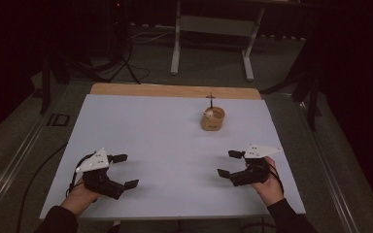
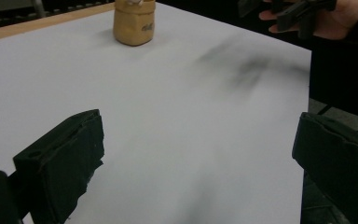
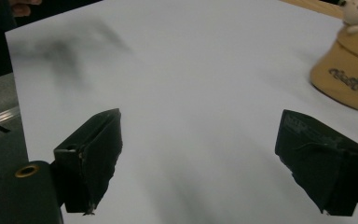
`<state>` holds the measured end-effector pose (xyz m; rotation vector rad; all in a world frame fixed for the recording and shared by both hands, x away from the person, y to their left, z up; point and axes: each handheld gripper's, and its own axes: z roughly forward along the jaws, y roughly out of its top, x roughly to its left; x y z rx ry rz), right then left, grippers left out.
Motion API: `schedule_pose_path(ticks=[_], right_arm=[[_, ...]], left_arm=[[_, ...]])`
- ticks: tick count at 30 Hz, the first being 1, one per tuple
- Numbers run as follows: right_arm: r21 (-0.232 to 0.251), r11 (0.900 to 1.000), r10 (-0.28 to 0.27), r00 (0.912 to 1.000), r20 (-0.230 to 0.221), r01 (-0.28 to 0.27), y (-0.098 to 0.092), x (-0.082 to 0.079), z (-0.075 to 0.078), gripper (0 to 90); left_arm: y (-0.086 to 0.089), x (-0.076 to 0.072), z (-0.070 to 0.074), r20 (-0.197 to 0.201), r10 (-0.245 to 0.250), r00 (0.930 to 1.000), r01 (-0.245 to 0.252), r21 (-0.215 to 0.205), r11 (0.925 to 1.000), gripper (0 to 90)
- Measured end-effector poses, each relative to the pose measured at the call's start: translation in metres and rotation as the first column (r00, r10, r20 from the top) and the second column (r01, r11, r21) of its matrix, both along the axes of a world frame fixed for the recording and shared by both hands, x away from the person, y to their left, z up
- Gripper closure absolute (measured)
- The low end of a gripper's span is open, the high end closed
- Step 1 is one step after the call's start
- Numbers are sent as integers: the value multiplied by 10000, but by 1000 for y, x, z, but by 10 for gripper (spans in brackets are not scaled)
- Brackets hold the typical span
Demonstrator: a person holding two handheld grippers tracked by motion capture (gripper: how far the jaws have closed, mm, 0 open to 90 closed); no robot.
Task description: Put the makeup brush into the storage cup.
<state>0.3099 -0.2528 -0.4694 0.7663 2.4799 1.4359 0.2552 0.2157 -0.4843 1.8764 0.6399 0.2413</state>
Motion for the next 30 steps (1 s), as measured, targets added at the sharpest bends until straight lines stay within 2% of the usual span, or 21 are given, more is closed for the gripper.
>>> schedule_pose_path(ticks=[5, 8, 11, 19, 25, 30], right_arm=[[-114, 9999, -119, 9999, -37, 119, -6, -3, -3, 145], [-128, 9995, -297, 9991, -319, 293, -14, -6, -11, 146], [-60, 9992, -410, 9983, -416, 408, -20, -7, -14, 145], [-167, 9984, -543, 9977, -412, 537, -28, -10, -18, 145], [71, 9975, -704, 9964, -473, 708, -35, -12, -18, 145], [192, 9963, -831, 9952, -524, 842, -42, -13, -20, 145]], left_arm=[[6, -2, -3, -64, 173, 9998, -172, 67, 9998, 25], [16, -6, -8, -151, 364, 9992, -362, 166, 9992, 25], [22, -8, -10, -265, 457, 9986, -451, 228, 9987, 25], [41, -16, -16, -351, 914, 9952, -903, 311, 9954, 25], [50, -18, -22, -509, 1025, 9934, -1009, 338, 9943, 26], [53, -15, -28, -639, 1310, 9893, -1293, 302, 9911, 26]])
